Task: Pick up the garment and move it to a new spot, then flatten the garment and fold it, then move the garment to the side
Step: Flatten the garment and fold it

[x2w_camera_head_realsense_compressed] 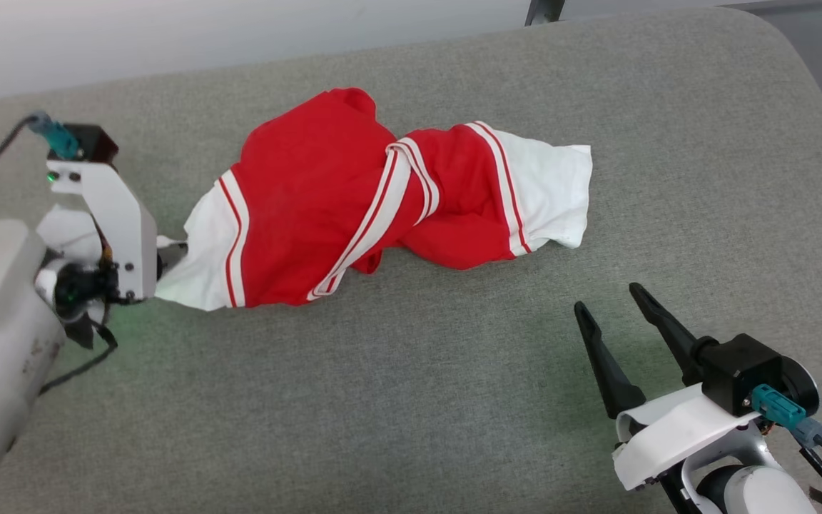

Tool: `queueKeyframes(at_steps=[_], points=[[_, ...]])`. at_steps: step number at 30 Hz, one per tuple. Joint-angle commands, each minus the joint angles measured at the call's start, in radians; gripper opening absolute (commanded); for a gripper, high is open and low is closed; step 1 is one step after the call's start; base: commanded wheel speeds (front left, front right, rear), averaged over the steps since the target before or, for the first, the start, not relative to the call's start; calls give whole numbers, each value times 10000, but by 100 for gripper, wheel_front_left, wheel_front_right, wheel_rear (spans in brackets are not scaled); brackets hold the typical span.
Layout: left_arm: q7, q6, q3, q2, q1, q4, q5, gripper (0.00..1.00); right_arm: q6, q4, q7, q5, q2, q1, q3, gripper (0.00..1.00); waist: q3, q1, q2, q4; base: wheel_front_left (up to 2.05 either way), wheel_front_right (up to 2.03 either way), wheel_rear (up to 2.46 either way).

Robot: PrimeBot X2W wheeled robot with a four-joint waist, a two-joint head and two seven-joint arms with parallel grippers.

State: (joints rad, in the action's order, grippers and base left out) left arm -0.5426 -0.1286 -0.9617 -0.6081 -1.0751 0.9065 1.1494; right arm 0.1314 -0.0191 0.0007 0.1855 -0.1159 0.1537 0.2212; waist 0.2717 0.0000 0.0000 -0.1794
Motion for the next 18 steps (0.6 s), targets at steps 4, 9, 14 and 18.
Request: queueKeyframes(at_steps=[4,9,14,18], points=[[1,-28,-59,37,287,-23,225,86,-14,-114,95,61,-60,-103,-49,100,-10,0,0,-31,0,0,0],[-71,-29,93,140,375,-115,679,0,-14,-187,133,33,-21,-101,-75,100,7,0,0,5,0,0,0],[596,-30,76,51,243,-280,545,0,-14,-194,160,-27,13,-222,-231,100,-146,0,0,234,0,0,0],[1389,-30,316,-12,138,-242,616,0,-14,-233,197,-61,27,-283,-295,100,-389,0,0,527,0,0,0]])
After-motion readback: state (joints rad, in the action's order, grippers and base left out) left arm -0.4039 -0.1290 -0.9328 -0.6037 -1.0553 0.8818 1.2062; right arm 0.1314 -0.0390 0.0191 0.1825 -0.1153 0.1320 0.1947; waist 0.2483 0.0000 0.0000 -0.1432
